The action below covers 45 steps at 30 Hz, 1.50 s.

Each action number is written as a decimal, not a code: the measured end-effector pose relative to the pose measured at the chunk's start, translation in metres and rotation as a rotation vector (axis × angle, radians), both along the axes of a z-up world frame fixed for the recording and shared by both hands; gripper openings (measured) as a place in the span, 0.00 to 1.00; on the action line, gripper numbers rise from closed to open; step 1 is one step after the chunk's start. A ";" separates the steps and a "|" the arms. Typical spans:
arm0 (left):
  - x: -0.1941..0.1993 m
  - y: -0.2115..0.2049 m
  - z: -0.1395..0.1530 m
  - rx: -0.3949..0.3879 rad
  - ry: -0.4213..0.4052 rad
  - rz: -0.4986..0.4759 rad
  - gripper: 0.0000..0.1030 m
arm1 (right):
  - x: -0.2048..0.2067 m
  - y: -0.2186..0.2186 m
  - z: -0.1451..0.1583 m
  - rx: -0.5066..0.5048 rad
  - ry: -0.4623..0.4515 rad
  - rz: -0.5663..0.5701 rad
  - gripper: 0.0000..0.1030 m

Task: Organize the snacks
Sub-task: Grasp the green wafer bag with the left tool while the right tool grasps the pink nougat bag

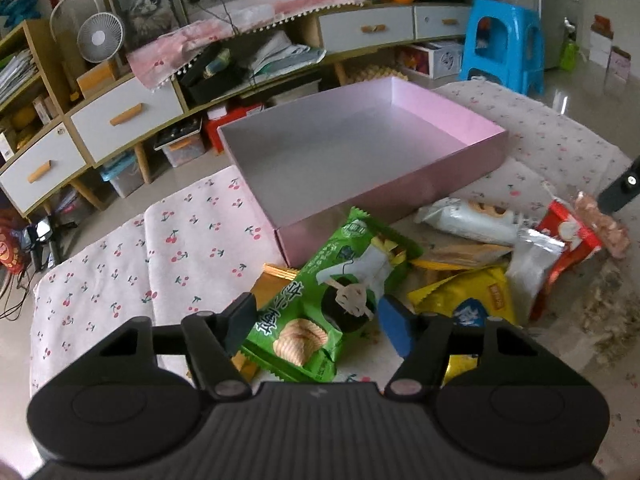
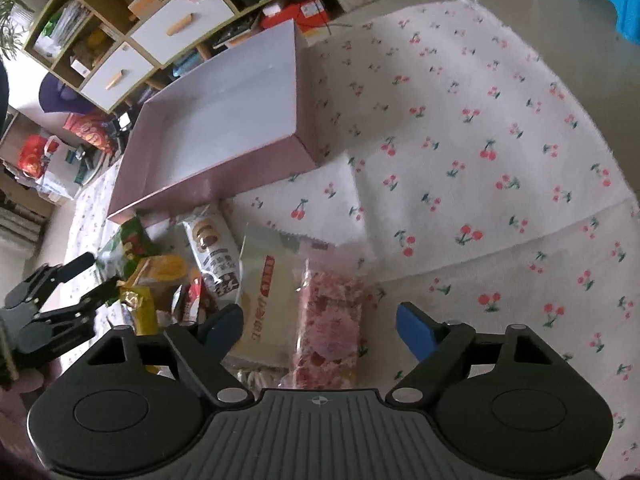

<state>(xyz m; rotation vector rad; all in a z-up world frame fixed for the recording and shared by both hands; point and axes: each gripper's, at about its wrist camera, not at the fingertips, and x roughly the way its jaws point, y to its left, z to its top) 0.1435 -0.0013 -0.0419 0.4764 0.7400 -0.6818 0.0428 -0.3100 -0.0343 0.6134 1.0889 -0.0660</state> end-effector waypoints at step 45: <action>-0.020 -0.008 -0.004 0.132 0.051 0.065 0.68 | -0.014 -0.003 0.001 0.019 -0.024 -0.117 0.34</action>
